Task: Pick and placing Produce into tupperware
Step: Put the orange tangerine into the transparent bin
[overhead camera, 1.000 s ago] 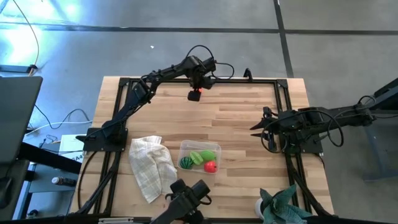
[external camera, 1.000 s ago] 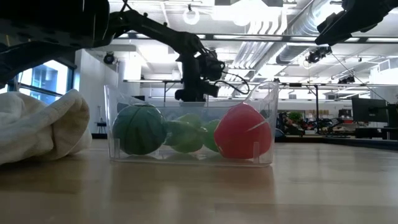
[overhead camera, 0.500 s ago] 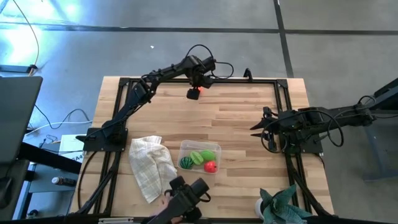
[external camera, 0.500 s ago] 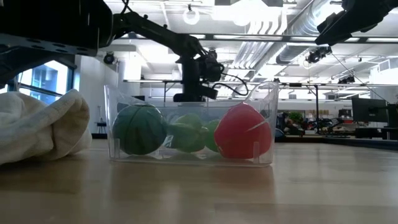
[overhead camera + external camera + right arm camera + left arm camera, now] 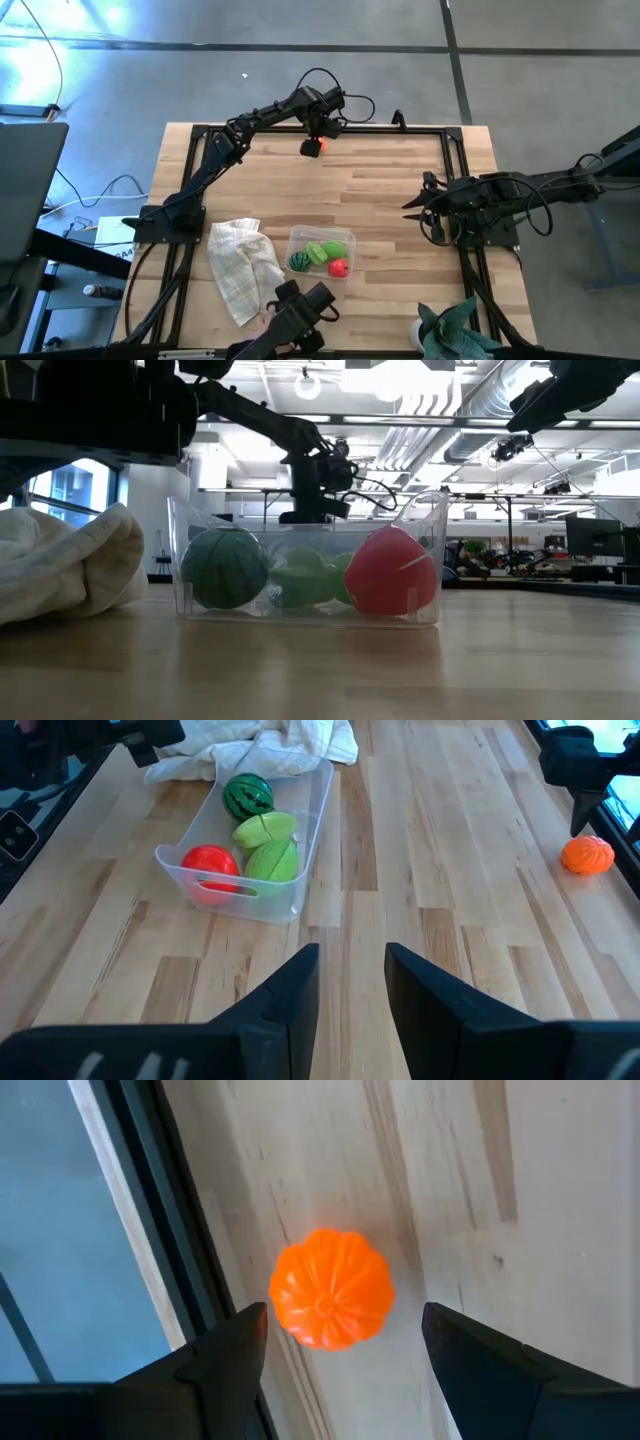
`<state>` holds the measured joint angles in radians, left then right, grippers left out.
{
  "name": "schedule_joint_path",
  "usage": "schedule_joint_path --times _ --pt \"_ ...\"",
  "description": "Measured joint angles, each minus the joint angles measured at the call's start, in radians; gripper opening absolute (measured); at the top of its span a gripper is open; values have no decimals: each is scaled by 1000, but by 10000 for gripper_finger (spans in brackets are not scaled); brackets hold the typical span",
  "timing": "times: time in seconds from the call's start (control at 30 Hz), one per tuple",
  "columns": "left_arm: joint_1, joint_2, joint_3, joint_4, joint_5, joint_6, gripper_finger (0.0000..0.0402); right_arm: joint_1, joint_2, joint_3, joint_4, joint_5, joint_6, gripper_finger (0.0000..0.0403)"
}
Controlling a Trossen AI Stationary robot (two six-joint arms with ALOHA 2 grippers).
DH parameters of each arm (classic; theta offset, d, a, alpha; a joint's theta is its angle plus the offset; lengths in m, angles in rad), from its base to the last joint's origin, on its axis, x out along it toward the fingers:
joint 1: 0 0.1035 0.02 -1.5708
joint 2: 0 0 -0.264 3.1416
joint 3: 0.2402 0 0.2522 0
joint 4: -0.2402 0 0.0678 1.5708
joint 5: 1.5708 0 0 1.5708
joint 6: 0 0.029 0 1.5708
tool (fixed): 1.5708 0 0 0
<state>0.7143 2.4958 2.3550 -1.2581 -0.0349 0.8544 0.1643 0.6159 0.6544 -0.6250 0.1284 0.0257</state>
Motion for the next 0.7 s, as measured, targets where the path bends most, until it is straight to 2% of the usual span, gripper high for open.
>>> schedule_joint_path --times 0.27,0.53,0.7 --pt "0 11 0 43 0 13 255 0 0 0 0 0 0 106" --pt "6 38 -21 -16 -5 13 255 0 0 0 0 0 0 106" --pt "6 47 -21 9 -18 21 255 0 0 0 0 0 0 106"
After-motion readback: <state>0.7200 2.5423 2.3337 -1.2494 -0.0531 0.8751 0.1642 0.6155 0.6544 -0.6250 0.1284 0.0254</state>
